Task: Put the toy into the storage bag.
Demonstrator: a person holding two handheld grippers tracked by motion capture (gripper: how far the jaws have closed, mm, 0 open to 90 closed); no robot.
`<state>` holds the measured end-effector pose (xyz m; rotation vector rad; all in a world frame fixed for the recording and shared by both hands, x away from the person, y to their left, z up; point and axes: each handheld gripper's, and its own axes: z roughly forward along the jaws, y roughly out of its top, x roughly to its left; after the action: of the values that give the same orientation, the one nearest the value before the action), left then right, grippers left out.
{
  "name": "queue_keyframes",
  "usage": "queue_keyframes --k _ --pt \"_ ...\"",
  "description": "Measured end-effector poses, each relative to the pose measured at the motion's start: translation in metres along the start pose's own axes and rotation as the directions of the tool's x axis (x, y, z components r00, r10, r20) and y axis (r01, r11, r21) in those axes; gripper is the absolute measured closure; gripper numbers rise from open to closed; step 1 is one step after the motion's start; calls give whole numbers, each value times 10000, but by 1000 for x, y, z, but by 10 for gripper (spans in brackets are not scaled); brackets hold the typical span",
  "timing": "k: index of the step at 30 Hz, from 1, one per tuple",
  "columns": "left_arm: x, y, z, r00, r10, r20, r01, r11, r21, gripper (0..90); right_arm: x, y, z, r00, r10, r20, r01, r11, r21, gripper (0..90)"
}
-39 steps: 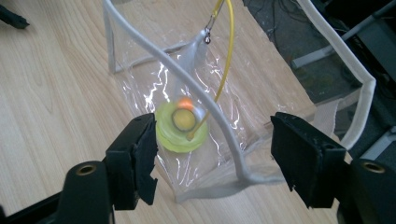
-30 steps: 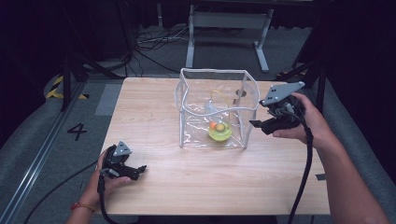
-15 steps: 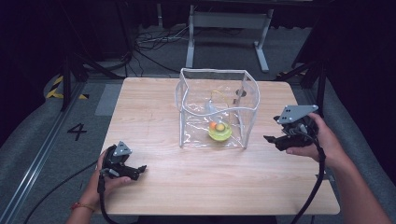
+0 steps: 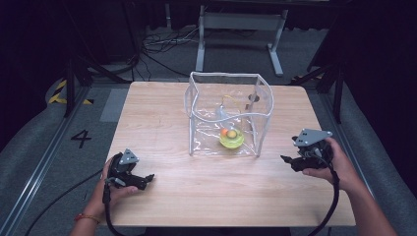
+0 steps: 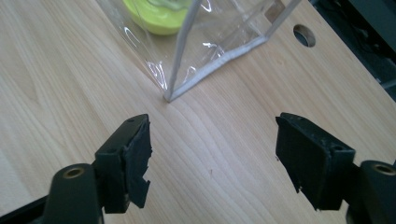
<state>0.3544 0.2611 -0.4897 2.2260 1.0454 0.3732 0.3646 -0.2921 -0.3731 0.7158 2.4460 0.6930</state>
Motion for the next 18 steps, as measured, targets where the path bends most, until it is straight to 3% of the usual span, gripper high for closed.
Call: queue_keyframes --k 11,18 --pt "0 0 0 10000 1 -7 -1 10000 0 4 6 -37 26 9990 435 -50 -431 9970 635 248" --pt "0 0 0 10000 -10 -12 10 10000 7 4 2 -59 30 9912 1252 -429 -1237 9917 359 247"
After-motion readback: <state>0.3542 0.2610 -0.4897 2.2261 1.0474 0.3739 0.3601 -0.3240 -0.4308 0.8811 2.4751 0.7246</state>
